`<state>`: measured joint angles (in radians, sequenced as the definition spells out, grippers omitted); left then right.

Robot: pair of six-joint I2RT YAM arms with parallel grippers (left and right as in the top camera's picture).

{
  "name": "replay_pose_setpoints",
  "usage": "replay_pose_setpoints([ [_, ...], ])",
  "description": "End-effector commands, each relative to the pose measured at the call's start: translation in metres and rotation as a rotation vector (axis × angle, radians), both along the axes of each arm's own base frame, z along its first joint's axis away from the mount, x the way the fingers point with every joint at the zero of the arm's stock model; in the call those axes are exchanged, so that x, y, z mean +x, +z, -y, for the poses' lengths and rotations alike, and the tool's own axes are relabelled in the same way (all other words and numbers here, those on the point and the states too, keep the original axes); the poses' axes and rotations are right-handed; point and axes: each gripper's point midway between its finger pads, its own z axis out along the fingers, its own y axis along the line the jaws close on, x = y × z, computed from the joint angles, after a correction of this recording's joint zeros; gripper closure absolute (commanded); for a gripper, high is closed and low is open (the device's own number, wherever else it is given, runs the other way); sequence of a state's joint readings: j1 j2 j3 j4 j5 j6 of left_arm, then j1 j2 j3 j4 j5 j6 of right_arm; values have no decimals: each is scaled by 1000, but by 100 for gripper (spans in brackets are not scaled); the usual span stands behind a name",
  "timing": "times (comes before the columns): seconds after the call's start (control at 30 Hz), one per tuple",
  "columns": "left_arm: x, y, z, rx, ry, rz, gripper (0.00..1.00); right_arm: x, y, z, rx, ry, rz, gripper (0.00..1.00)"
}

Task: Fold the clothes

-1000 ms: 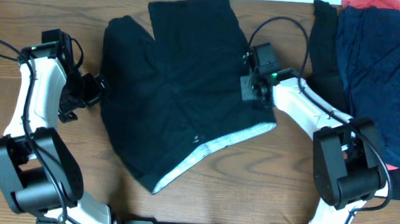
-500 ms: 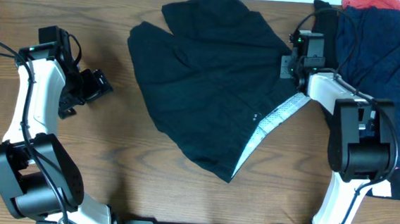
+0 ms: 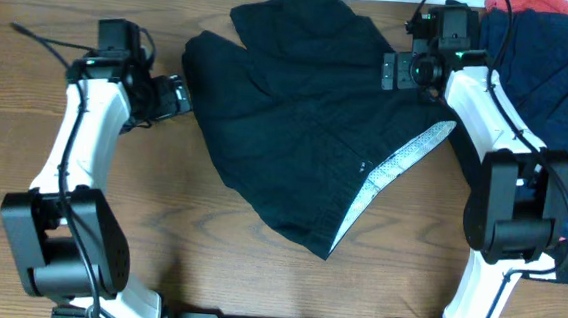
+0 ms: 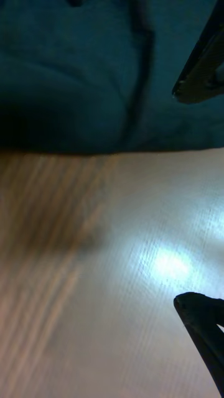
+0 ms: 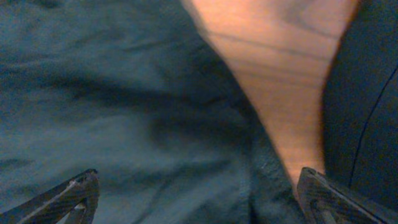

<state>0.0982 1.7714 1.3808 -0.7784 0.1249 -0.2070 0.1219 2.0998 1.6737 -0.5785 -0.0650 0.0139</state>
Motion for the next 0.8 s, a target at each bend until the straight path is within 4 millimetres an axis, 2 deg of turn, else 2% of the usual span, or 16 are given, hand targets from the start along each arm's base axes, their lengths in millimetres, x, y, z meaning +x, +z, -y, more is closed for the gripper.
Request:
replay_pose_setpoints([
  [0.0, 10, -22, 9, 7, -66, -30, 2, -10, 50, -19, 73, -15, 38, 1],
  [0.1, 18, -44, 29, -69, -130, -40, 2, -27, 53, -26, 129, -37, -25, 1],
  [0.23, 26, -68, 47, -126, -171, -55, 2, -40, 51, -37, 180, -9, -81, 1],
  [0.37, 25, -78, 55, -135, -188, -72, 1, -45, 48, -40, 177, 0, -101, 1],
  [0.5, 26, -78, 61, -133, -202, -68, 5, -45, 47, -39, 170, -4, -103, 1],
  [0.57, 27, -78, 63, -133, -206, -64, 17, -45, 47, -39, 170, -4, -104, 1],
  [0.7, 25, -79, 64, -139, -190, -74, 57, -47, 47, -42, 169, 3, -108, 1],
  [0.77, 23, -79, 64, -144, -174, -84, 70, -47, 47, -43, 168, 4, -109, 1],
])
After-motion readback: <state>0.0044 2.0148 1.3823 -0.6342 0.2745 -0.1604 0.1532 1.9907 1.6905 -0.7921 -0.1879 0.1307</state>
